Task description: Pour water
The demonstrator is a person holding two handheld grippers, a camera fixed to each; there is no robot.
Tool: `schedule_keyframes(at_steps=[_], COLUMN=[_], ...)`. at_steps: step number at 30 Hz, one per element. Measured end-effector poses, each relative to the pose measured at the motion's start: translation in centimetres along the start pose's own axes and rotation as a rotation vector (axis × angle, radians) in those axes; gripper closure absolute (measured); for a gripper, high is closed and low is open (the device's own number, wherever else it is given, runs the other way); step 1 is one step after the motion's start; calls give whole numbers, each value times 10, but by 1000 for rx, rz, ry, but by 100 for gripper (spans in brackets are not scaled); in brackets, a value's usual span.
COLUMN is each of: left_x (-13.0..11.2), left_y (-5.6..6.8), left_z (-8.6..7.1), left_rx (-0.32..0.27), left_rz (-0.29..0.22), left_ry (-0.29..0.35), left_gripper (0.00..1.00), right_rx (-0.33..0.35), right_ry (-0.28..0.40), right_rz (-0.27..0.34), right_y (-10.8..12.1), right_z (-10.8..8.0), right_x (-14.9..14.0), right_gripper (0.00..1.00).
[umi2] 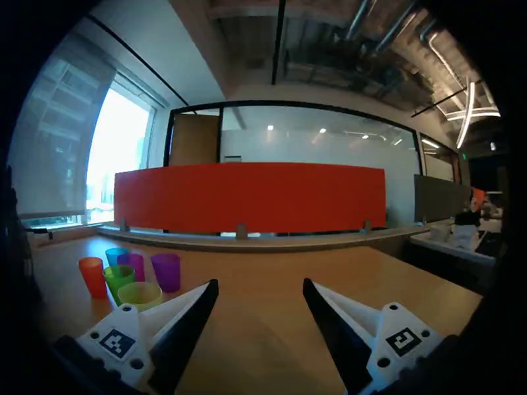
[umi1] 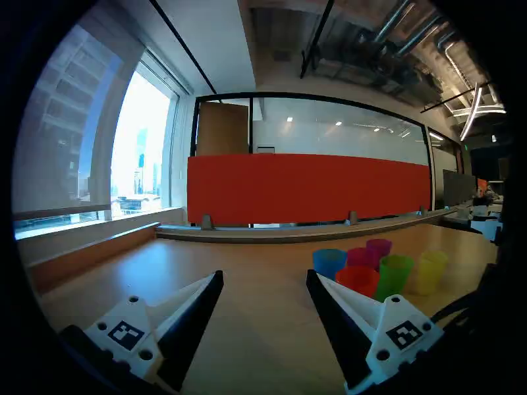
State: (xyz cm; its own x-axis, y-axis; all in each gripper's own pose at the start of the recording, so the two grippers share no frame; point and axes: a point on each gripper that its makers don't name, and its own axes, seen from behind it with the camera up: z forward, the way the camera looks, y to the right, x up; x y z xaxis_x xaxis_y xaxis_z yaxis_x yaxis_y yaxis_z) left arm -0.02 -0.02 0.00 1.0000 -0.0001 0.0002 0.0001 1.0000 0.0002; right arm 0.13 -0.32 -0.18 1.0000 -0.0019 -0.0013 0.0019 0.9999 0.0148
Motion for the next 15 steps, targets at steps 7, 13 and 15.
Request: schedule_keyframes(at_steps=[7, 13, 15], left_x=[7, 34, 42], left_y=[-3, -1, 1], left_z=[1, 4, 6], left_rx=[4, -11, -23], left_rz=[-3, -4, -7], left_ry=[3, 29, 31], left_gripper=[6, 7, 6], right_rx=[-5, -2, 1], right_ry=[7, 22, 23], right_rz=[-21, -40, -46], right_y=[2, 0, -1], right_z=[-4, -6, -7], right_x=[4, 27, 35], right_gripper=[1, 1, 1])
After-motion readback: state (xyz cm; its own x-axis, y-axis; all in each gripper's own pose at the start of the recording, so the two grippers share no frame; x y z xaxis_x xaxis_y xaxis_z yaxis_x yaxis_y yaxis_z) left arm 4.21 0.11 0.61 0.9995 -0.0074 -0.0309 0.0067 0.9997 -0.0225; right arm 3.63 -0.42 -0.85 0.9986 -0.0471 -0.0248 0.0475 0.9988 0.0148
